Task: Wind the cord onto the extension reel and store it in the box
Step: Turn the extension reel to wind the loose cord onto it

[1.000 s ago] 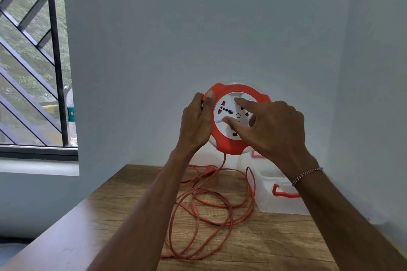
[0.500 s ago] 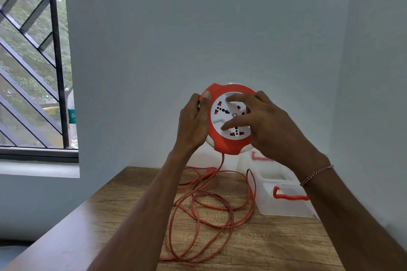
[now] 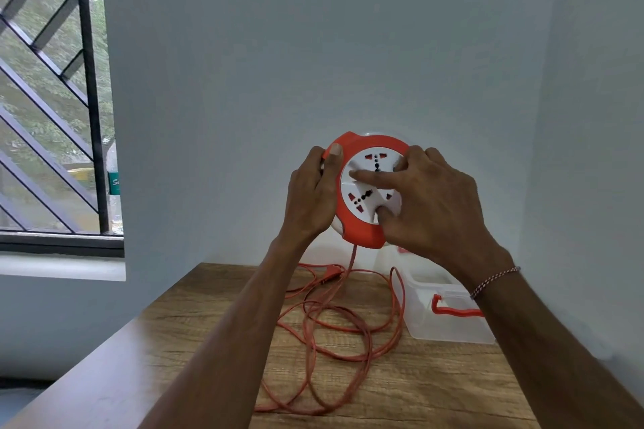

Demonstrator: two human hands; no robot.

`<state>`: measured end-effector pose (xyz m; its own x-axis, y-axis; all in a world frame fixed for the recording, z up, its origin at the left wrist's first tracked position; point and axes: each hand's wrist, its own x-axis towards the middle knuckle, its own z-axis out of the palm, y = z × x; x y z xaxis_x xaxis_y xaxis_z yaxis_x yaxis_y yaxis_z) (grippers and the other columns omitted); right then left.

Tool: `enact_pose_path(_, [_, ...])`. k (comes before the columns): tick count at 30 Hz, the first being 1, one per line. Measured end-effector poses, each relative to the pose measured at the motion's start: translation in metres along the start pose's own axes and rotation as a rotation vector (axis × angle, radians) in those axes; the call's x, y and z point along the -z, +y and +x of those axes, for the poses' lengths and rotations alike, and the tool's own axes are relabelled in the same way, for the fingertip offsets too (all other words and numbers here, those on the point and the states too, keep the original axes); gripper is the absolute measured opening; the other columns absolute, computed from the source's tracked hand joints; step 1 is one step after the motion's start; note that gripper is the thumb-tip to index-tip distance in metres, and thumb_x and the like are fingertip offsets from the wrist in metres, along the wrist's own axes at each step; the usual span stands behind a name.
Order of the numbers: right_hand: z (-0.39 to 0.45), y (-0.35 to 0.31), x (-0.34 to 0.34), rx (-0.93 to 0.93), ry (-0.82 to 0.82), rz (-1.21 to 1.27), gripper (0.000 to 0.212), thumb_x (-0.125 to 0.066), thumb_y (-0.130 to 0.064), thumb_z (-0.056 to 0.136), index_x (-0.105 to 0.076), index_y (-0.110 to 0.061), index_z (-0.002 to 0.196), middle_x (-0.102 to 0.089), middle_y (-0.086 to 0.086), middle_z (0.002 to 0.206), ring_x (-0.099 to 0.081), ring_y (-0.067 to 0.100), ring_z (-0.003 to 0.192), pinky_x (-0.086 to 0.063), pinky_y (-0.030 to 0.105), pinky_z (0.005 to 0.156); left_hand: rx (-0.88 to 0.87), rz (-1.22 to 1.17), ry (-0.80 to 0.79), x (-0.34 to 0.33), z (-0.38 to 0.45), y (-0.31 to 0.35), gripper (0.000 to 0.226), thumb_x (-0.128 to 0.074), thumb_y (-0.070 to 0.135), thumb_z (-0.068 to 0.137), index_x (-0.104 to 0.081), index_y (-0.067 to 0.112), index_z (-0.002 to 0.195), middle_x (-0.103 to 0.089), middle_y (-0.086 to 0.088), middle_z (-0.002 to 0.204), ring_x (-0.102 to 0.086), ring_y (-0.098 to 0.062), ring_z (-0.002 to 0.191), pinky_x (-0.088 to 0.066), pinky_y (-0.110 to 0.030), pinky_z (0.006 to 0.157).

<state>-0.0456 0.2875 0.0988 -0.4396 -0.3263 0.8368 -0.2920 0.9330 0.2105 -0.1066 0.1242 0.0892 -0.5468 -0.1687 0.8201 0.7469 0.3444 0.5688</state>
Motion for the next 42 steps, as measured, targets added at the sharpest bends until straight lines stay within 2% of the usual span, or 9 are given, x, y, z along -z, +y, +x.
enact_pose_path(4, [0.002,0.000,-0.005,-0.123,0.087,0.042,0.069,-0.044,-0.078,0.074,-0.057,-0.036,0.127,-0.072,0.002,0.107,-0.068,0.024,0.087,-0.054,0.034,0.072,0.007,-0.012,0.006,0.000,0.000,0.001,0.041,-0.038,0.043,0.101,-0.057,0.006,0.101,-0.069,-0.006,0.082,-0.068,-0.016,0.067,-0.058,-0.033,0.061])
enact_pose_path(8, [0.004,-0.003,-0.007,-0.187,0.130,0.074,0.075,-0.035,-0.080,0.075,-0.061,-0.030,0.125,-0.072,0.001,0.105,-0.068,0.024,0.084,-0.054,0.034,0.072,0.014,-0.010,0.008,0.001,0.000,0.003,0.038,-0.037,0.042,0.101,-0.057,0.010,0.105,-0.068,0.002,0.085,-0.069,-0.013,0.072,-0.060,-0.028,0.062])
enact_pose_path(11, [0.004,-0.003,-0.005,-0.144,0.186,0.075,0.060,-0.048,-0.068,0.080,-0.066,-0.025,0.118,-0.071,0.006,0.107,-0.062,0.027,0.091,-0.054,0.036,0.070,0.026,-0.024,0.009,0.001,0.001,0.002,0.036,-0.037,0.042,0.101,-0.057,0.012,0.105,-0.067,0.007,0.083,-0.069,-0.009,0.072,-0.058,-0.020,0.060])
enact_pose_path(15, [0.007,0.001,0.001,0.039,0.183,0.124,0.028,-0.075,-0.025,0.077,-0.072,-0.017,0.103,-0.067,0.012,0.111,-0.056,0.031,0.100,-0.055,0.042,0.074,0.036,-0.044,0.023,0.003,0.003,0.002,0.037,-0.037,0.042,0.101,-0.057,0.011,0.103,-0.068,0.005,0.081,-0.068,-0.011,0.069,-0.058,-0.022,0.060])
enact_pose_path(21, [0.005,-0.008,0.005,0.101,-0.104,0.078,0.052,-0.081,-0.022,0.068,-0.066,-0.030,0.117,-0.050,0.011,0.139,-0.042,0.037,0.124,-0.045,0.052,0.094,0.013,-0.025,0.036,0.004,0.004,0.003,0.037,-0.036,0.041,0.101,-0.057,0.011,0.102,-0.066,0.006,0.080,-0.067,-0.011,0.070,-0.058,-0.023,0.061])
enact_pose_path(28, [0.002,-0.007,0.001,0.060,-0.072,-0.013,0.063,-0.083,-0.041,0.061,-0.062,-0.038,0.121,-0.055,0.011,0.129,-0.048,0.034,0.112,-0.049,0.047,0.085,0.006,-0.005,0.014,0.003,0.003,0.003,0.035,-0.037,0.041,0.101,-0.057,0.012,0.102,-0.067,0.007,0.080,-0.068,-0.011,0.070,-0.059,-0.026,0.061])
enact_pose_path(34, [0.000,-0.006,-0.004,-0.027,0.070,0.019,0.059,-0.051,-0.060,0.073,-0.053,-0.040,0.129,-0.062,0.013,0.116,-0.056,0.030,0.098,-0.052,0.039,0.075,0.014,0.000,0.003,0.003,0.003,0.004,0.039,-0.037,0.043,0.101,-0.057,0.009,0.102,-0.068,0.001,0.080,-0.069,-0.011,0.066,-0.059,-0.026,0.058])
enact_pose_path(38, [0.001,-0.006,-0.007,-0.129,0.148,0.060,0.067,-0.045,-0.072,0.078,-0.052,-0.033,0.132,-0.070,0.007,0.107,-0.065,0.027,0.089,-0.055,0.036,0.072,0.006,0.009,0.024,0.003,0.003,0.005,0.043,-0.036,0.045,0.101,-0.056,0.007,0.099,-0.068,-0.007,0.079,-0.066,-0.018,0.064,-0.057,-0.036,0.060])
enact_pose_path(42, [0.003,-0.010,-0.007,-0.202,0.197,0.112,0.066,-0.046,-0.070,0.081,-0.061,-0.024,0.126,-0.073,0.004,0.102,-0.070,0.025,0.082,-0.055,0.033,0.074,0.008,0.019,0.008,0.003,0.001,0.007,0.040,-0.036,0.043,0.101,-0.056,0.009,0.103,-0.067,0.004,0.080,-0.067,-0.010,0.070,-0.059,-0.028,0.060])
